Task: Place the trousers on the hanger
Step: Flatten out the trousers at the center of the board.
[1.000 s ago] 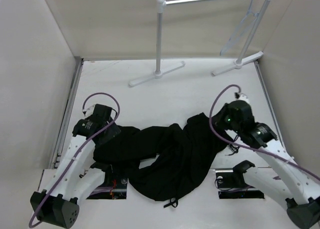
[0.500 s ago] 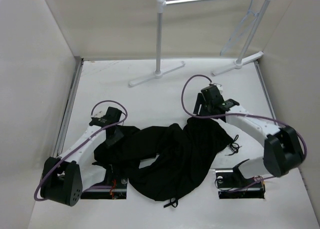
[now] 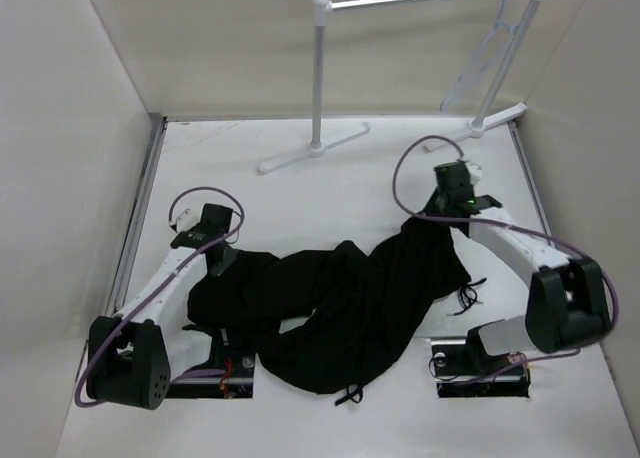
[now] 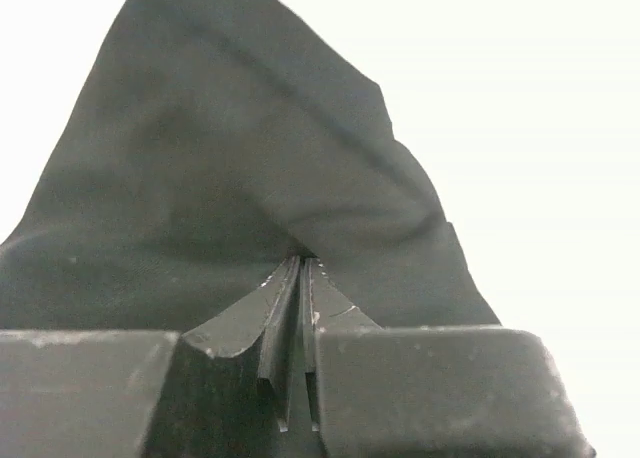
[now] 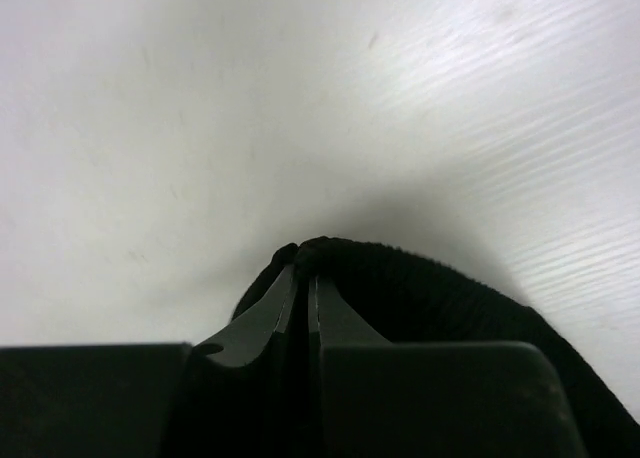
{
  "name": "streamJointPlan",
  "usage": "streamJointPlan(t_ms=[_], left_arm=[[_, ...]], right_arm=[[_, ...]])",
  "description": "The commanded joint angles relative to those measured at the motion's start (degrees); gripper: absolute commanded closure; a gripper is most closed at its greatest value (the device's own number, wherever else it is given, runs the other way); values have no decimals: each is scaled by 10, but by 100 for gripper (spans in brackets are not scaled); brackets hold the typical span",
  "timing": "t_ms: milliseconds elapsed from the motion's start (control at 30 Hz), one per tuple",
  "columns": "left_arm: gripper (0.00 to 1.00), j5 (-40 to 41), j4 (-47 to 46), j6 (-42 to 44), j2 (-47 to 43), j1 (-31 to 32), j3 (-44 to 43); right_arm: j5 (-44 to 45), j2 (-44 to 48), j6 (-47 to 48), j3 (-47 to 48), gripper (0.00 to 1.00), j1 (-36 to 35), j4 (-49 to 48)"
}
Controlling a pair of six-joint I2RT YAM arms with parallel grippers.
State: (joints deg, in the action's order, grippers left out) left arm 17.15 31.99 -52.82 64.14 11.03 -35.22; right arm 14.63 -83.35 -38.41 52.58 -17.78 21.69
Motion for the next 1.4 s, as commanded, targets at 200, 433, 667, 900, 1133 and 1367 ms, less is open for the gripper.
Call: streamJointPlan(t_ms=[200,433,667,900,1133,1367], left_arm=[[59,22,30,35,-24,-26,-86],[36,13,111,26,-68,-28,-40],[40,19,-24,44,67,-49,-14],[95,24,-111,42,115,-63,-54],[98,45,-101,70,140,-127,-236],[75,62,-72,154,332,-135,-472]], right_arm=[[54,108,-81,-50,97,203,-90],[26,111,-100,-47,97,238,-94],[0,111,-102,-39,97,212,-96],[3,130,-102,-75,97,177,-104],[-1,142,-102,-57,97,220,-98],[0,49,-116,19,97,223,-105]])
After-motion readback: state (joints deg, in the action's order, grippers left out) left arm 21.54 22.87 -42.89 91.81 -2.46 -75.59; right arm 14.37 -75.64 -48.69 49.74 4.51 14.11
